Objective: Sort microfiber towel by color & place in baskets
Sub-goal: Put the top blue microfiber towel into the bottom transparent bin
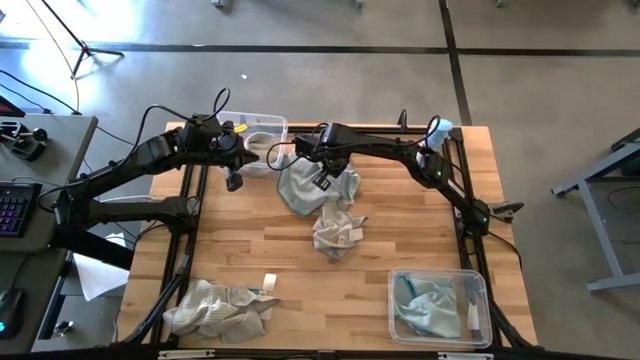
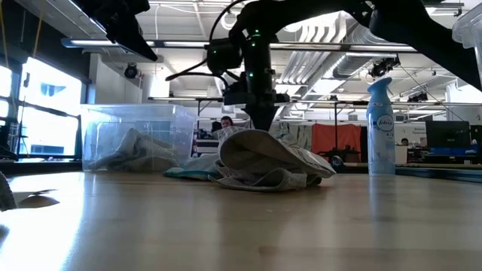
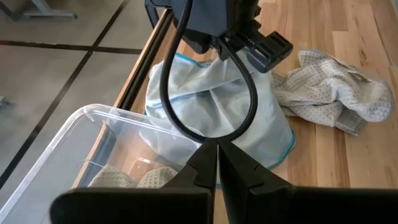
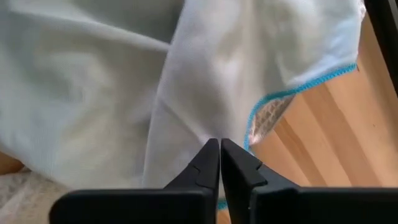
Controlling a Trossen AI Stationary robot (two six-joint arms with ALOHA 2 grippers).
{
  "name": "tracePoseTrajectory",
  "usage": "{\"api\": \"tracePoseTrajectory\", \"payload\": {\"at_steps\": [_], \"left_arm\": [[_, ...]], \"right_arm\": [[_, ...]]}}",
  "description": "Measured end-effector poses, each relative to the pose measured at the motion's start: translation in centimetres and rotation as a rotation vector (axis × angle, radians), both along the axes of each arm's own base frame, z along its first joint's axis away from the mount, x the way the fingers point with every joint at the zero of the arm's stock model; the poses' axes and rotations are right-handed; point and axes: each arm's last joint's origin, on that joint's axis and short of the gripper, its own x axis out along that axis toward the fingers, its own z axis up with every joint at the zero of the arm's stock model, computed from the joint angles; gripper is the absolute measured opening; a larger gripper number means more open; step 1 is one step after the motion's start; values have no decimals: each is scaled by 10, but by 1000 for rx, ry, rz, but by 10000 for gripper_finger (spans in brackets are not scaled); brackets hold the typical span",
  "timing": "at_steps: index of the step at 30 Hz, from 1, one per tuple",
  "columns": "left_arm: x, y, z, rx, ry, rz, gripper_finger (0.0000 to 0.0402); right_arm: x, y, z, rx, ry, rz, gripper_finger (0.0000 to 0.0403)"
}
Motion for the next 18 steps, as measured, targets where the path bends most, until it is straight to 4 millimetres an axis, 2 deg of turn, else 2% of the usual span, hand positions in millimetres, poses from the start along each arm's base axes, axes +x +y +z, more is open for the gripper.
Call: {"api": "tracePoseTrajectory", "payload": {"at_steps": [4, 11, 18], "left_arm": [[0, 0, 0, 0, 0, 0, 3], [0, 0, 0, 0, 0, 0, 3], [0, 0, 0, 0, 0, 0, 3]], "right_arm": [[-4, 1, 1, 9, 32, -36, 41], [-12, 9, 4, -17, 100, -154, 129], [-13, 29, 24, -137, 63, -128, 195]]}}
